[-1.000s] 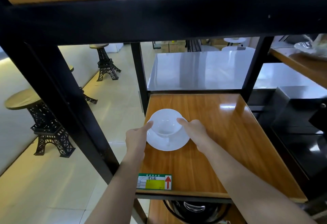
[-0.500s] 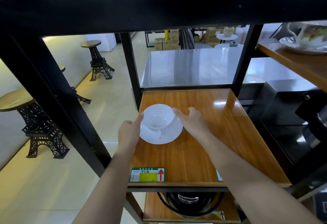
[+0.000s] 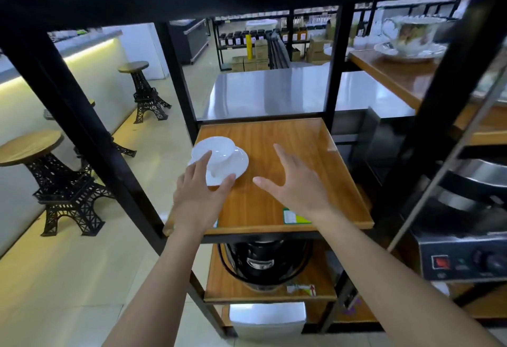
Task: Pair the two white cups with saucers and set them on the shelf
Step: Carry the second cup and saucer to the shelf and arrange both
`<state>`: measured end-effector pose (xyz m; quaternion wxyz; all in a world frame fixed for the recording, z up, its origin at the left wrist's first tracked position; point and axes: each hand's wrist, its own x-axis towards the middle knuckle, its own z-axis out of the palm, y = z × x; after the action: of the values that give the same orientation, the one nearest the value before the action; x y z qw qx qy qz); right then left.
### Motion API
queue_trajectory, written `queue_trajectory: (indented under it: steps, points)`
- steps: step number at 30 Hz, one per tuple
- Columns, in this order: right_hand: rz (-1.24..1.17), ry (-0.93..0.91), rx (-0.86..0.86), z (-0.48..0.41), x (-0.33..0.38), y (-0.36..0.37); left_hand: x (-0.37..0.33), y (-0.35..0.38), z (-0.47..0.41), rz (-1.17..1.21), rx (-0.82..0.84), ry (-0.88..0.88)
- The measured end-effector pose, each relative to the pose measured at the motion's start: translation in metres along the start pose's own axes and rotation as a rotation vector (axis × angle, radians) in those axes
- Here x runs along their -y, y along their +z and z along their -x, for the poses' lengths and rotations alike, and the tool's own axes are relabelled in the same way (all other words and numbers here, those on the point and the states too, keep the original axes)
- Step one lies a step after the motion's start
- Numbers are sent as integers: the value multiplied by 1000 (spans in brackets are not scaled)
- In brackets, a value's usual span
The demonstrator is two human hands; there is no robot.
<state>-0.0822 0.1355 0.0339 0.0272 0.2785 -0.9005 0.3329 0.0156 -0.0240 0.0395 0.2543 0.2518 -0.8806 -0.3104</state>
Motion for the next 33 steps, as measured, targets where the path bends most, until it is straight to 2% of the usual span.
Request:
queue_trajectory:
  steps: [4, 9, 14, 22, 28, 33]
  points:
    - [65, 18, 35, 45, -17, -12, -12, 8, 51, -18, 44, 39]
    - [110, 19, -59, 119, -36, -34, -31, 20, 105, -57, 121, 117]
    - [226, 134, -130, 186, -60, -79, -71, 38, 147, -20, 256, 272]
    - [356, 475, -350, 346, -84, -151, -144, 63, 243, 45, 503, 587]
    - [384, 791, -472, 513, -100, -207, -221, 86, 373, 144, 729, 830]
    - [429, 1016, -614, 655, -121, -255, -290, 107, 489, 191, 856, 1013]
